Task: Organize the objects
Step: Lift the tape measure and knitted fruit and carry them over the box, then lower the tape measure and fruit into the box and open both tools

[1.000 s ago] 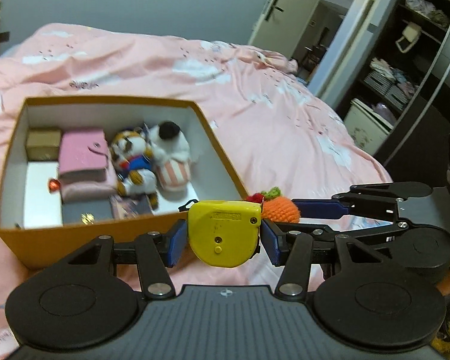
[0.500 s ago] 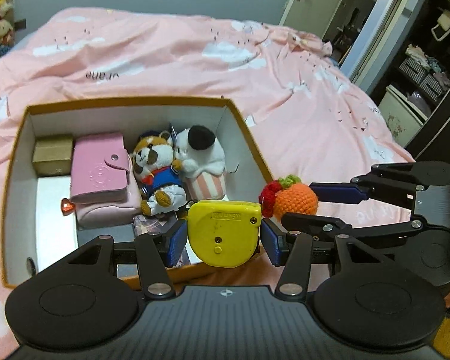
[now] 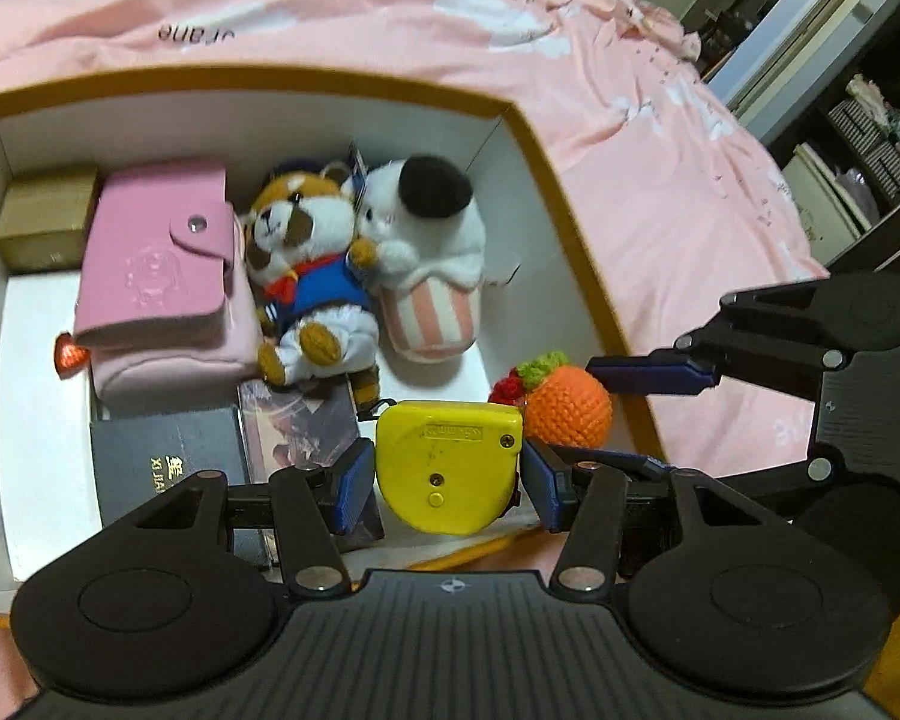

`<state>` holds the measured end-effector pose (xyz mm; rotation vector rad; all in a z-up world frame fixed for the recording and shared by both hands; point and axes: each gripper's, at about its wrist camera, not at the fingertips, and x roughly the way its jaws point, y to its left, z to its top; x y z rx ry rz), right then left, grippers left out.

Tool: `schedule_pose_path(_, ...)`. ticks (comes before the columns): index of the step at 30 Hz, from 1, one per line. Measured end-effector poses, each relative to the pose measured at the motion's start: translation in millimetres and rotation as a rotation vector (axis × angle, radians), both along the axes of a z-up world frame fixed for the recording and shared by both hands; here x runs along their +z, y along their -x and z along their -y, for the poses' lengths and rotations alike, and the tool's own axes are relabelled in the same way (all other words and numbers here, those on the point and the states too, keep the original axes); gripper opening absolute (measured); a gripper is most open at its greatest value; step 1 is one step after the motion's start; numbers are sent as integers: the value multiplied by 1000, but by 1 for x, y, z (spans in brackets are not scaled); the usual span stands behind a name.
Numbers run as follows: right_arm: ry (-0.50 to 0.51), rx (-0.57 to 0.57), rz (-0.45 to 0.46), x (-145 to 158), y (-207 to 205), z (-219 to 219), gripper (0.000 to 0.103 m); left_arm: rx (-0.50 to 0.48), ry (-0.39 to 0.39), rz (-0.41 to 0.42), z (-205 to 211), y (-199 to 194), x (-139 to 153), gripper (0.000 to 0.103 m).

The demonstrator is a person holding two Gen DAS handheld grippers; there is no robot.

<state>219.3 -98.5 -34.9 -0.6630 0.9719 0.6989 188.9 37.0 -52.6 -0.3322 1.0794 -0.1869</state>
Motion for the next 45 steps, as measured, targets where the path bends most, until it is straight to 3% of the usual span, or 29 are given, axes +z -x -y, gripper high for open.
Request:
schedule_pose_path(17,87,60,-56,-8,-11,-8,42,65,55,-126,-19,-9,-28,61)
schedule_pose_path(26,93,56,-54,-6,-11,-7,41,65,41,-111,-22,-4,-24,63)
schedule_pose_path(30,86,52,-51,-4,-11,-7,42,67,43,-72,-20,-4,-16,73)
schedule_pose_path(34,65,43,-42,3,-8,-6,51,70,17,-26,-19,3,-4,73)
schedule_pose_path(40,47,52,27,24,9,-3,67,108,-32,119,-19,25,28,73)
schedule_pose_path(45,-1,30,101,46,24,3,72,182,-132,283,-19,46,62,73)
